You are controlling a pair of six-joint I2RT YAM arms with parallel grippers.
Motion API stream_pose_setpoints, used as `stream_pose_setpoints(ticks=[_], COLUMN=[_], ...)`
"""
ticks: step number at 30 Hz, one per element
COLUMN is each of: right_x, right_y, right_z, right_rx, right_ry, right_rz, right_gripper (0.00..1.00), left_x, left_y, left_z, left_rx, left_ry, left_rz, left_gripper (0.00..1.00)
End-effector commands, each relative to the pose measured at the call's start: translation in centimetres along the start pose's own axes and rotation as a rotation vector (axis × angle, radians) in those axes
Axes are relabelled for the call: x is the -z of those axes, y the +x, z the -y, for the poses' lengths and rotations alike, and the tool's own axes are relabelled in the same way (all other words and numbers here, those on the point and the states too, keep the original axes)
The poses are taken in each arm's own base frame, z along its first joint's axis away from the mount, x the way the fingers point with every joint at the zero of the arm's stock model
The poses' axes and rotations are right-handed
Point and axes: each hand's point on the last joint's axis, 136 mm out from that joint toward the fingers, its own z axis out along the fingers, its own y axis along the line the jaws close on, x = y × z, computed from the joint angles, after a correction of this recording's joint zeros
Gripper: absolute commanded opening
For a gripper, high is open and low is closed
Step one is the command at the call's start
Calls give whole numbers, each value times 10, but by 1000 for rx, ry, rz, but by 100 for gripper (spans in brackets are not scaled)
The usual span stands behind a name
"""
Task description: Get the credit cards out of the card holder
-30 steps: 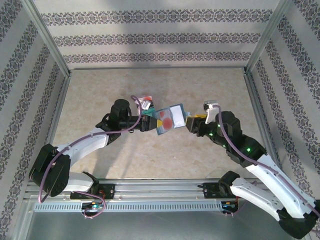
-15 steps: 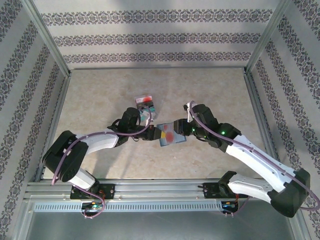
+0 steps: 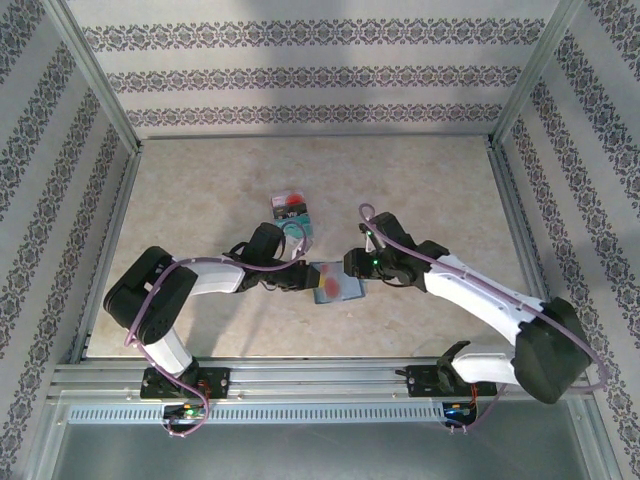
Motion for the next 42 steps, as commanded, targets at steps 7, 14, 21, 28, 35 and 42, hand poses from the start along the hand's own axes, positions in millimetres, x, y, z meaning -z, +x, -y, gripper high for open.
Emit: stream_pose_setpoints(ticks=[7, 14, 21, 28, 35, 42], right_x=[-23, -30, -33, -40, -53, -60], right_y=[5, 9, 11, 14, 20, 22], right_z=[-2, -8, -5, -11, -9, -4], right_rx=[-41, -50, -74, -70, -94, -142], right_ry=[-49, -85, -89, -105, -121, -157], right_rz=[-42, -70, -83, -118, -147, -157], right_gripper=[35, 35, 35, 35, 35, 34], left_x=[31, 63, 71, 35, 14, -4], left_y=[-3, -10, -9, 3, 6, 0], left_z=[-21, -24, -12, -16, -30, -40], left_rx=[-62, -75, -126, -91, -67, -68], left_ry=[-238, -415, -516, -421, -383, -364], left_rz=[-16, 64, 149, 108, 95, 86], left_gripper=[46, 51, 47, 39, 29, 23])
